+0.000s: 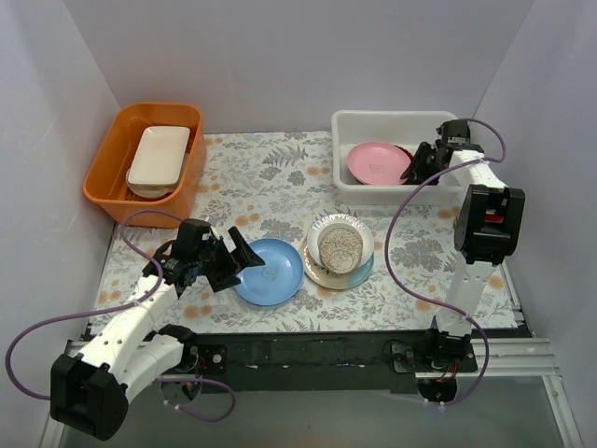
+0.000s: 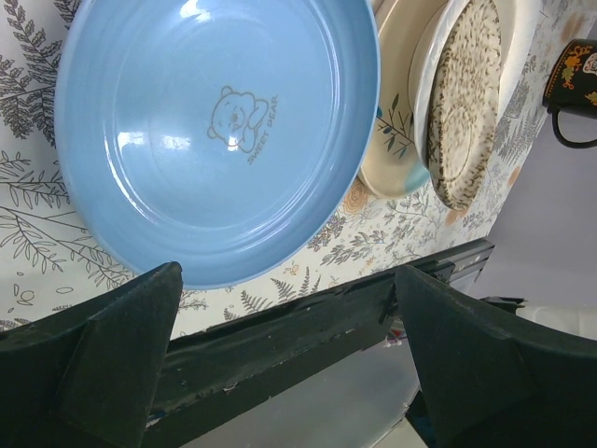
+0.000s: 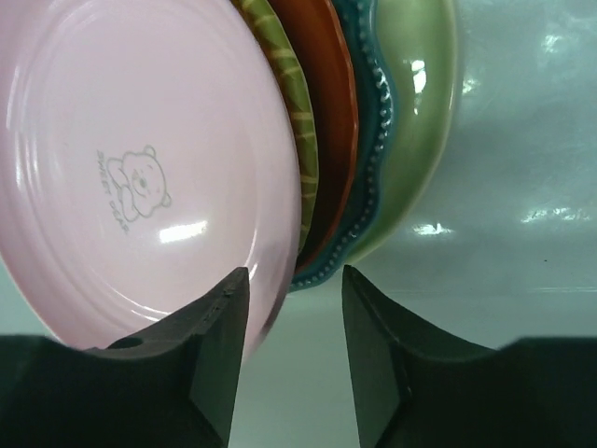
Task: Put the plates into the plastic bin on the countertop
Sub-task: Place the plate in the plastic bin, then pick up the plate at the center of the board.
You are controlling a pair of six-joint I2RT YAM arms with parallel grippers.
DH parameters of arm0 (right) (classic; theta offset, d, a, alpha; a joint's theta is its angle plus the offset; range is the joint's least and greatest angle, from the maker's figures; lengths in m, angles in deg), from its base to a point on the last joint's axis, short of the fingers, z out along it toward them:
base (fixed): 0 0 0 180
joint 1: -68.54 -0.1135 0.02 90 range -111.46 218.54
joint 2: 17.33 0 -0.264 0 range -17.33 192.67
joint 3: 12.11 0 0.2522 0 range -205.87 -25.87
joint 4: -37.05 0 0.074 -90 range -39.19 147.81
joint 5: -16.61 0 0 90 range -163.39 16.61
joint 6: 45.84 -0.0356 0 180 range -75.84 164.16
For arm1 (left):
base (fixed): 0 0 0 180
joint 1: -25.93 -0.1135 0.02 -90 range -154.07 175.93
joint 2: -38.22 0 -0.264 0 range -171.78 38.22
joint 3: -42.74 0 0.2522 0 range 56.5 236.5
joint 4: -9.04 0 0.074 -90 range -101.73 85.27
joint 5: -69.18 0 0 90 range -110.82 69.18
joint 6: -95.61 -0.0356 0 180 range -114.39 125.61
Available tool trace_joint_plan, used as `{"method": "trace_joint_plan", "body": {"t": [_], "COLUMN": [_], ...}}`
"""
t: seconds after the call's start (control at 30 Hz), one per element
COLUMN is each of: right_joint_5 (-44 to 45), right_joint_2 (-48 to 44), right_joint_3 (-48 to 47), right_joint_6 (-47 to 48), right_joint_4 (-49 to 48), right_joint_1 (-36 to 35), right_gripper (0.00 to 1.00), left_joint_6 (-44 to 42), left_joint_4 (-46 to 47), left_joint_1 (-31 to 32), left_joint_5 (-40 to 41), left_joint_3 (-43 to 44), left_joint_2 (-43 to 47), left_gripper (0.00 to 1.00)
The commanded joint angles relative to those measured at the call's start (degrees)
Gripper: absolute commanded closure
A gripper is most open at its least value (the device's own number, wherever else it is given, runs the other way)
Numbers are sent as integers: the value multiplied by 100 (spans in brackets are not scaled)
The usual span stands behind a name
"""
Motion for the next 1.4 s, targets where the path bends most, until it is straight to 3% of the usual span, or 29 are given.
{"method": "trace_joint_plan", "body": {"t": [0.0, 0.13, 0.37, 0.9, 1.23, 1.37], "right_joint_5": [53, 36, -69, -448, -465, -439], "right_joint_2": [-516, -867, -1859, -2449, -2643, -2696], "right_joint_3": [179, 258, 610, 320, 715, 908], "right_joint_6": [59, 50, -90, -240, -169, -134], "right_joint_4": [-318, -467, -1003, -784, -775, -801], "right_joint_1": [-3, -3, -11, -134, -442, -714], "right_gripper": [44, 28, 14, 12, 12, 12], "left_joint_6": [54, 212, 476, 467, 493, 520], "left_joint_4": [-22, -48, -101, -339, -49, 118], "left_joint_1": [-2, -2, -2, 7, 51, 69], "left_joint_5": [59, 173, 559, 999, 1113, 1113], "left_joint_3": [-99, -187, -231, -301, -380, -451], "left_joint_2": [20, -6, -85, -437, -806, -938], "left_gripper": [2, 2, 2, 6, 18, 28]}}
